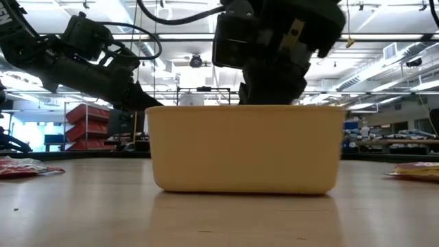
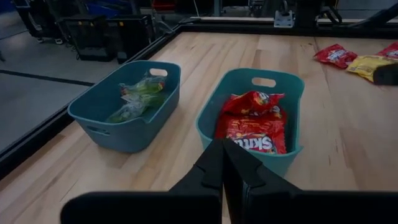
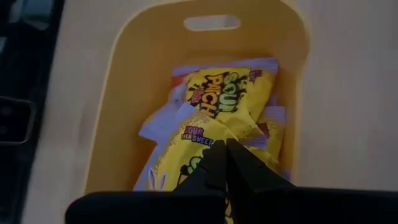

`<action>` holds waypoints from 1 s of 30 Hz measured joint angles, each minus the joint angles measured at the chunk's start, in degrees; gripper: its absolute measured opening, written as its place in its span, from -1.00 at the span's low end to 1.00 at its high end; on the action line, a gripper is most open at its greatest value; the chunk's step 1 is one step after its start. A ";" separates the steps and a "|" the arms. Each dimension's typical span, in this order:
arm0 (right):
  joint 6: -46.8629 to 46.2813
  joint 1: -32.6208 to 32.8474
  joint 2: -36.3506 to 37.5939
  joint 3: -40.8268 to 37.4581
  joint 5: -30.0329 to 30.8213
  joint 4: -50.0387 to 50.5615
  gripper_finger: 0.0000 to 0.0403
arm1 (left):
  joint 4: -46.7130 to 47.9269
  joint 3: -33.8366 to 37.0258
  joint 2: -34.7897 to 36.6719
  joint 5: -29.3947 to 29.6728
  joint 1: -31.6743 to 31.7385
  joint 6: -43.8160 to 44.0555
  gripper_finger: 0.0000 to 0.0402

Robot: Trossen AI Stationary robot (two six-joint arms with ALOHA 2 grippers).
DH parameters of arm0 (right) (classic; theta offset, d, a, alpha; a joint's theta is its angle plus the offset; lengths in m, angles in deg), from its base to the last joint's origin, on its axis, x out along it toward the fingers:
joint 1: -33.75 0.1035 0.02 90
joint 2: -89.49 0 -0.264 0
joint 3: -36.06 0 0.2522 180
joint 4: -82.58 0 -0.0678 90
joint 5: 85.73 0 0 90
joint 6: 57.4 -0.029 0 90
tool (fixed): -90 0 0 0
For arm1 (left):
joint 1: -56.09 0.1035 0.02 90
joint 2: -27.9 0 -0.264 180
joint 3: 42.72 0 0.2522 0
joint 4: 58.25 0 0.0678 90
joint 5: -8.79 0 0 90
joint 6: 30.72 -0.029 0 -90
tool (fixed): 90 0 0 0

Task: Sort candy
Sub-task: Adjust the yellow candy on the yellow bin, then put the yellow candy into the yellow bin

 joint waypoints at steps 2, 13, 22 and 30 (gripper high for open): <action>-0.57 -0.07 -0.18 0.00 -1.57 0.03 -1.00 | -0.13 0.00 0.00 0.01 0.00 0.00 -0.98; 0.78 -0.15 2.07 0.00 -3.06 0.98 -0.92 | -0.18 0.00 0.00 0.07 0.00 0.02 -0.98; -6.30 2.04 13.49 0.04 7.33 15.96 -0.51 | 0.54 0.00 0.00 0.11 0.00 0.13 -0.98; -25.21 9.53 18.15 -1.13 17.65 40.26 -0.15 | 1.63 0.00 0.00 0.11 0.00 0.34 -0.98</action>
